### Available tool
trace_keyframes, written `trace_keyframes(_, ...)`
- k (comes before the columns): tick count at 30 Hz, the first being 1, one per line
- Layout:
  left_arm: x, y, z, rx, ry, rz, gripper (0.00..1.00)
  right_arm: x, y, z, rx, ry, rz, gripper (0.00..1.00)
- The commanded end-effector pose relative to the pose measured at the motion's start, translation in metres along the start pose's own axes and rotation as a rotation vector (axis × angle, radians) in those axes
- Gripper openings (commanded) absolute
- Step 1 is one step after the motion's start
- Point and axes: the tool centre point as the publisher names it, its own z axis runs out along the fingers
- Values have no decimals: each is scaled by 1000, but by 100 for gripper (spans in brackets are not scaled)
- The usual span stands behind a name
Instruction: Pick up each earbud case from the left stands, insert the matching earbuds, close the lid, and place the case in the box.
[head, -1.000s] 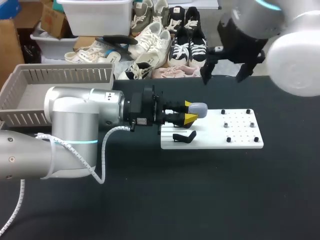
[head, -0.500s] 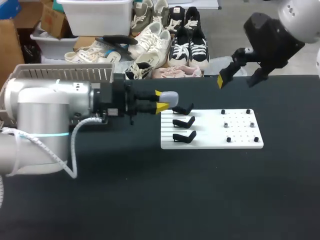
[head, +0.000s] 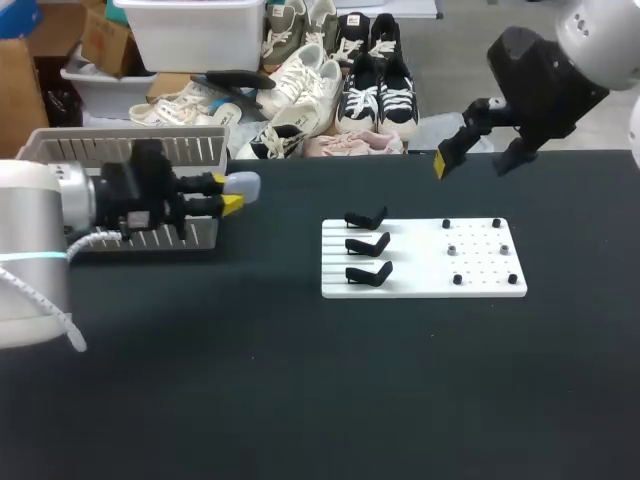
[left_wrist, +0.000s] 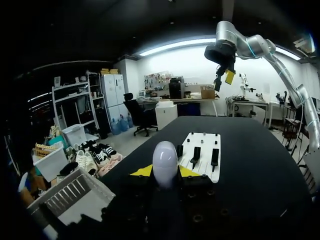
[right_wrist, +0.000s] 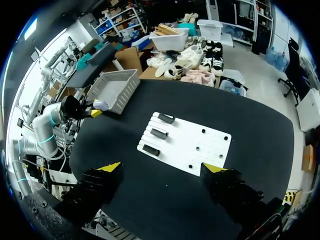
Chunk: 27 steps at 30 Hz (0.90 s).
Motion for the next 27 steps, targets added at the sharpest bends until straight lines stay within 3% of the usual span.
trace_keyframes(1,-2,11,-36,-196,43,-7,0,2,0,-1,2,-3,1,100)
trace_keyframes(13,22,75,-79,-380,222,-86,0,2,0,-1,2,-3,1,100)
trace_keyframes(15,16,76,-78,-403,244,-97,0,2,0,-1,2,-3,1,100)
trace_keyframes(27,25,142,-66,-392,302,-151,0,2,0,-1,2,-3,1,100)
